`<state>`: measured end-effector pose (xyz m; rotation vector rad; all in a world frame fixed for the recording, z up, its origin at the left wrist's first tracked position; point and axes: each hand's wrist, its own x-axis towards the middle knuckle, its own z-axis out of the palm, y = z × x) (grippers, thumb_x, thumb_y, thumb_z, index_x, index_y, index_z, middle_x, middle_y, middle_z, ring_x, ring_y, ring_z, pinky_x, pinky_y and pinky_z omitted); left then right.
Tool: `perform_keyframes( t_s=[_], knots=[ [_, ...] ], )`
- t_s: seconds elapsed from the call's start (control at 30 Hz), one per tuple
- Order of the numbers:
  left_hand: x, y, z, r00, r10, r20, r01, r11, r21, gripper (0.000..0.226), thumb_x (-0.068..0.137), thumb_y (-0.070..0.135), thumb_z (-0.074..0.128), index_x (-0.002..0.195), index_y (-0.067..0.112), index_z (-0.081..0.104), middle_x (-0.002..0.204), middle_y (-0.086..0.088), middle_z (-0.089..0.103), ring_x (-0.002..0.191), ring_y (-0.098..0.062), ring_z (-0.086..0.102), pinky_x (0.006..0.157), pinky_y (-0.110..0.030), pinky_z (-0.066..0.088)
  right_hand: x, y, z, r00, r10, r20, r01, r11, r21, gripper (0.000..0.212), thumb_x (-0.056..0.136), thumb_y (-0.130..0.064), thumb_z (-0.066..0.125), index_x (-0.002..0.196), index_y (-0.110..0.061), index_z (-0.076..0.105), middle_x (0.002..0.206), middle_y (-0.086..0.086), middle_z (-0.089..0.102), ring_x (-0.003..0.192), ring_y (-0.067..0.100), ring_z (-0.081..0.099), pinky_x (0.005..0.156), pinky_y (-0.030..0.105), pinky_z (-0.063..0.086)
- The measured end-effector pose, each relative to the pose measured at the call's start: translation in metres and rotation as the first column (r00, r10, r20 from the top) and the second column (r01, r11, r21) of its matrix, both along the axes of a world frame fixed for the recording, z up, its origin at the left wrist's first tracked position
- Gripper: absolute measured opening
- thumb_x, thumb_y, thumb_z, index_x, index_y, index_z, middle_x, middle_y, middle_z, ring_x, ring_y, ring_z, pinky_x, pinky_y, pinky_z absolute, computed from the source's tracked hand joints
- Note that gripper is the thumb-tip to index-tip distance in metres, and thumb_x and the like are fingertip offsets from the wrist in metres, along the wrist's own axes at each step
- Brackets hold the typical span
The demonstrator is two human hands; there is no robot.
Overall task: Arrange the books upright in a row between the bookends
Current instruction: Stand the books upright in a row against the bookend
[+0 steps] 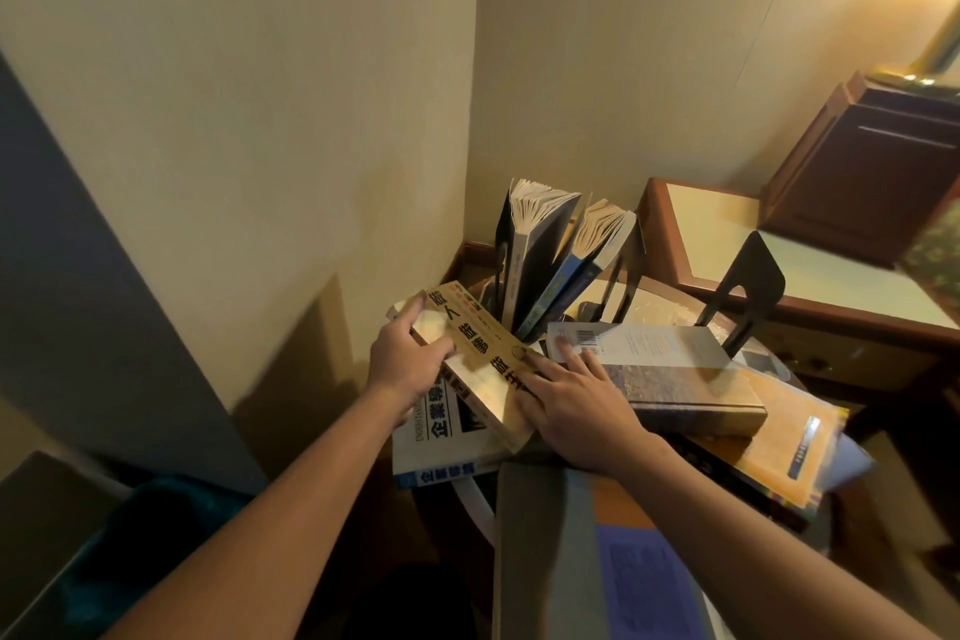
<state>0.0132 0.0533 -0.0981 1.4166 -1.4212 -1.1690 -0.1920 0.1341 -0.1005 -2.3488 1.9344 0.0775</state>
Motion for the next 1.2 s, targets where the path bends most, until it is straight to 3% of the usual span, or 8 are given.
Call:
perform_keyframes(
  t_s=[0.4,0.67,0.77,0.87,0.93,1.07,1.13,1.2],
  knots=[
    [0.022,0.008,0.024,0.992,0.116,0.058,-0.108,0.986,-0.13,0.074,0.089,0.008,0.068,0.151,0.034,0.038,0.124,-0.002,0.063,0.082,-0.014,0.069,0.06,-0.032,0.062,-0.007,0.0,-0.008,1.0,-0.021,-0.019,0.021,1.0,0.017,0.049,0.102,-0.027,0.035,0.15,-0.019,0.038,0.164,0.002,0.022,0.154,0.032,-0.004,0.122,0.057,0.004],
    [0.026,0.029,0.05,0.991,0.112,0.071,-0.094,0.97,-0.222,0.073,0.091,0.008,0.068,0.152,0.032,0.037,0.128,-0.001,0.059,0.08,-0.01,0.067,0.052,-0.021,0.058,0.005,0.011,0.024,0.913,-0.119,0.391,0.138,0.99,-0.02,0.058,0.106,-0.043,0.034,0.158,-0.022,0.022,0.162,0.002,0.029,0.153,0.025,0.011,0.122,0.046,0.012],
    [0.019,0.043,0.07,0.998,0.05,0.038,-0.039,0.969,-0.243,0.073,0.092,0.011,0.067,0.151,0.038,0.035,0.131,0.0,0.06,0.081,-0.016,0.072,0.052,-0.025,0.058,0.009,0.018,0.039,0.869,-0.096,0.485,0.124,0.992,-0.025,0.059,0.105,-0.047,0.039,0.158,-0.039,0.014,0.159,-0.004,0.035,0.143,0.024,0.035,0.113,0.047,0.039],
    [0.014,0.063,0.095,0.997,-0.045,0.068,0.064,0.951,-0.302,0.072,0.093,0.012,0.066,0.151,0.041,0.034,0.125,0.0,0.064,0.077,-0.012,0.072,0.051,-0.021,0.056,0.014,0.025,0.061,0.757,-0.13,0.641,0.173,0.985,-0.004,0.064,0.102,-0.049,0.045,0.155,-0.051,0.009,0.146,-0.003,0.051,0.11,0.015,0.061,0.082,0.038,0.058],
    [0.011,0.079,0.111,0.985,-0.15,0.08,0.168,0.932,-0.32,0.073,0.093,0.009,0.064,0.151,0.041,0.034,0.119,0.004,0.065,0.076,-0.011,0.072,0.052,-0.02,0.055,0.016,0.034,0.078,0.681,-0.147,0.717,0.223,0.975,-0.013,0.067,0.101,-0.048,0.047,0.154,-0.052,0.007,0.147,0.002,0.051,0.104,0.011,0.058,0.075,0.029,0.054],
    [-0.003,0.11,0.12,0.918,-0.389,0.077,0.391,0.858,-0.332,0.08,0.092,-0.001,0.062,0.152,0.043,0.032,0.122,0.013,0.062,0.083,-0.015,0.072,0.062,-0.034,0.062,0.003,0.059,0.094,0.577,-0.085,0.812,0.269,0.959,-0.091,0.075,0.097,-0.046,0.054,0.154,-0.053,0.006,0.153,0.005,0.041,0.115,0.013,0.048,0.085,0.032,0.053],
    [-0.013,0.123,0.115,0.889,-0.431,0.152,0.457,0.817,-0.352,0.082,0.092,-0.002,0.061,0.152,0.044,0.03,0.122,0.011,0.06,0.065,-0.007,0.065,0.052,-0.021,0.055,-0.008,0.073,0.09,0.593,-0.108,0.798,0.314,0.943,-0.106,0.076,0.097,-0.045,0.055,0.155,-0.051,0.005,0.139,0.006,0.043,0.108,0.017,0.053,0.08,0.023,0.054],
    [-0.023,0.134,0.107,0.869,-0.433,0.241,0.495,0.777,-0.388,0.088,0.09,0.0,0.064,0.151,0.05,0.026,0.131,0.004,0.058,0.074,-0.004,0.063,0.059,-0.02,0.056,-0.019,0.089,0.085,0.621,-0.116,0.775,0.376,0.912,-0.164,0.074,0.098,-0.046,0.054,0.156,-0.047,0.008,0.131,0.008,0.041,0.105,0.019,0.054,0.074,0.012,0.046]
  ],
)
